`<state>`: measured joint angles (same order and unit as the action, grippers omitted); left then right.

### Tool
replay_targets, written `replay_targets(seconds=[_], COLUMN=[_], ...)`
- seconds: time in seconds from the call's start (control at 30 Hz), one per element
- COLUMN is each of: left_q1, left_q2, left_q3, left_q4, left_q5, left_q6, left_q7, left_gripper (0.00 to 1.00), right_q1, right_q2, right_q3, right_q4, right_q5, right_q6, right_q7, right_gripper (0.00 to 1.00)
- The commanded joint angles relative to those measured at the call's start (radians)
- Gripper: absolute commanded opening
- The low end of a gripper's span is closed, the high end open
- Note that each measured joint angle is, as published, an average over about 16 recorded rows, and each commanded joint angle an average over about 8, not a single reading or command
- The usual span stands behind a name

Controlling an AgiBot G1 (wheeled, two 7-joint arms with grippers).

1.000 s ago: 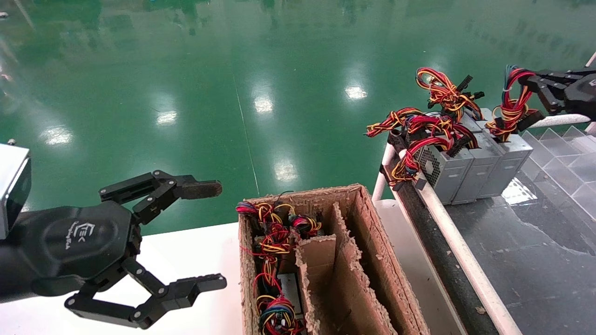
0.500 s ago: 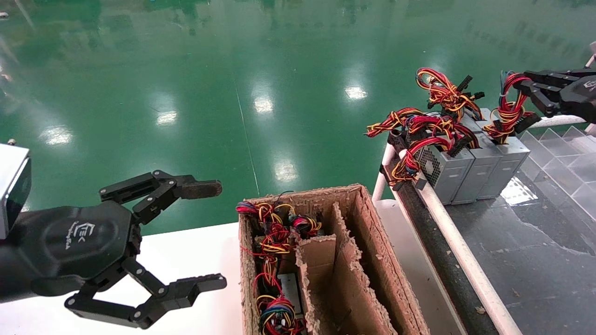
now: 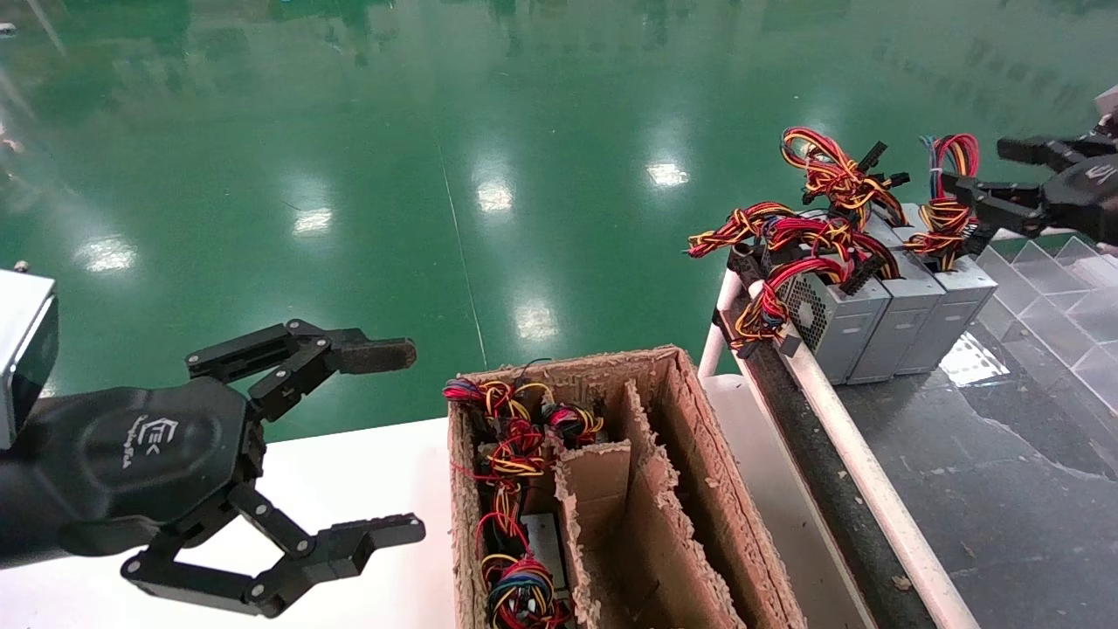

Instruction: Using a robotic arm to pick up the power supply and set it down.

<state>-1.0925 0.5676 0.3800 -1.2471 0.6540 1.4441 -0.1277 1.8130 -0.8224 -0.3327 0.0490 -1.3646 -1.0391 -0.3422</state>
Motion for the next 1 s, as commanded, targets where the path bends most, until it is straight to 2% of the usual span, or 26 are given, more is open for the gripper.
replay_targets(seconds=[0.03,0.23,1.0], left_q1=[0.0,0.0,0.0], left_q2=[0.0,0.0,0.0], left_q3=[0.0,0.0,0.0], left_q4=[0.0,0.0,0.0], left_q5=[0.0,0.0,0.0], left_q6=[0.0,0.0,0.0], left_q7=[0.0,0.0,0.0], left_gripper=[1.0,1.0,1.0], right_q1=[0.005,-0.037,-0.324], right_q2=[0.004,0.018,0.097], right_q3=[0.008,0.016,0.031], right_q4=[-0.007,0.063,0.543], right_q5=[0.01,0.052,0.29], right_q6=[-0.018,-0.054,-0.218], right_q7=[-0.005,0.017,0.227], right_gripper=[1.0,1.0,1.0])
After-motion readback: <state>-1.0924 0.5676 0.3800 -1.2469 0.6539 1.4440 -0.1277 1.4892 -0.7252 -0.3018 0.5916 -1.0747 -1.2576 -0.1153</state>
